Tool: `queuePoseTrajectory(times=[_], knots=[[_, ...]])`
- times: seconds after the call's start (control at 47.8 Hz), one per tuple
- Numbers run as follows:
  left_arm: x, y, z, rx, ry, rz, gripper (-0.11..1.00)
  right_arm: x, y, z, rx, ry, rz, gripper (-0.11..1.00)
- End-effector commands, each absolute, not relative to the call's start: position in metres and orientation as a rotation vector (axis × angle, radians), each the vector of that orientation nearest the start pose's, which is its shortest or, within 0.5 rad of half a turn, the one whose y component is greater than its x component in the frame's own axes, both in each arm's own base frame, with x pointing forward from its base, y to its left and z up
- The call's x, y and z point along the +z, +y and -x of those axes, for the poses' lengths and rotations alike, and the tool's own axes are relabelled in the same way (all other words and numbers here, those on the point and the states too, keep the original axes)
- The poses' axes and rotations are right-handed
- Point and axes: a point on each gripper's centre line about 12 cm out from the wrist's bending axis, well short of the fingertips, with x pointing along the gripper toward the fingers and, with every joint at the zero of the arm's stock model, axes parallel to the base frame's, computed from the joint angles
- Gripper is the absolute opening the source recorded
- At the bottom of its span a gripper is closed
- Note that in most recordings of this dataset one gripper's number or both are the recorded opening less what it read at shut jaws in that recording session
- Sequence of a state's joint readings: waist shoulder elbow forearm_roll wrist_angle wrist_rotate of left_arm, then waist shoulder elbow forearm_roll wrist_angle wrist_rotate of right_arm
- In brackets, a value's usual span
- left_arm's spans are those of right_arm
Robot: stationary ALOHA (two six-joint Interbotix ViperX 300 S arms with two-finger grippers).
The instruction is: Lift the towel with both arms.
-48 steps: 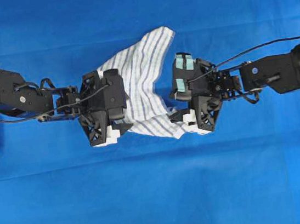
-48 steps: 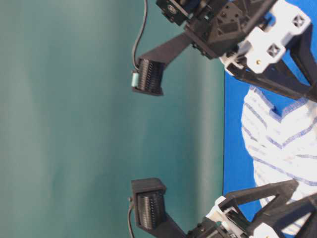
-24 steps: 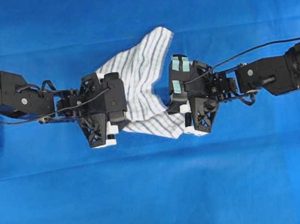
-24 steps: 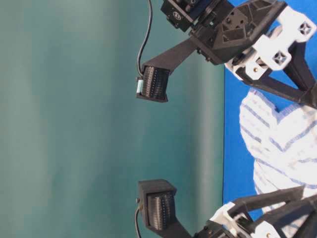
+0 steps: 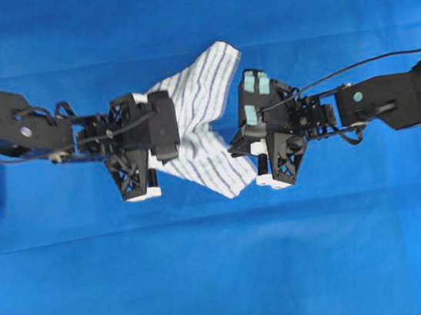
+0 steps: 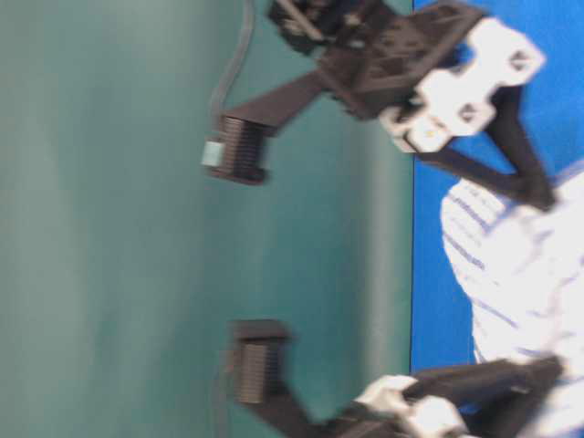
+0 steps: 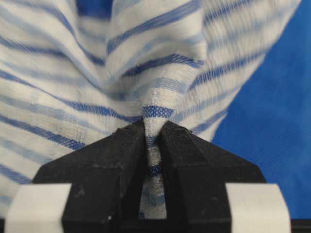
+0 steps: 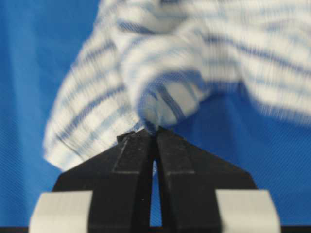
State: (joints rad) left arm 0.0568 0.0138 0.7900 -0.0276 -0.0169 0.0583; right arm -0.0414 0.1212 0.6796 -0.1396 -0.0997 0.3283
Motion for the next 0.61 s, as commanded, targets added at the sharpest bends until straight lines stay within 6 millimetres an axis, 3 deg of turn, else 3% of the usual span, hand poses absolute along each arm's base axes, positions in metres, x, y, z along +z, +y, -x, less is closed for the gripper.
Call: queuePoseTrajectory(times=[0.0,0.272,0.586], knots=[[0.168,0.023,-0.361,0.050,0.706,-0.006,0.06,0.163,-0.015,-0.399,-0.090,0.616,-0.204,0.01],[0.247,0.035,-0.357,0.080,0.631,0.003,0.06,0.241,-0.027,-0.388,-0.125,0.556,-0.168,0.01],[0.342,0.043,-0.346,0.102,0.509,-0.007,0.06,0.343,-0.041,-0.362,-0.188,0.485,-0.067,0.01]])
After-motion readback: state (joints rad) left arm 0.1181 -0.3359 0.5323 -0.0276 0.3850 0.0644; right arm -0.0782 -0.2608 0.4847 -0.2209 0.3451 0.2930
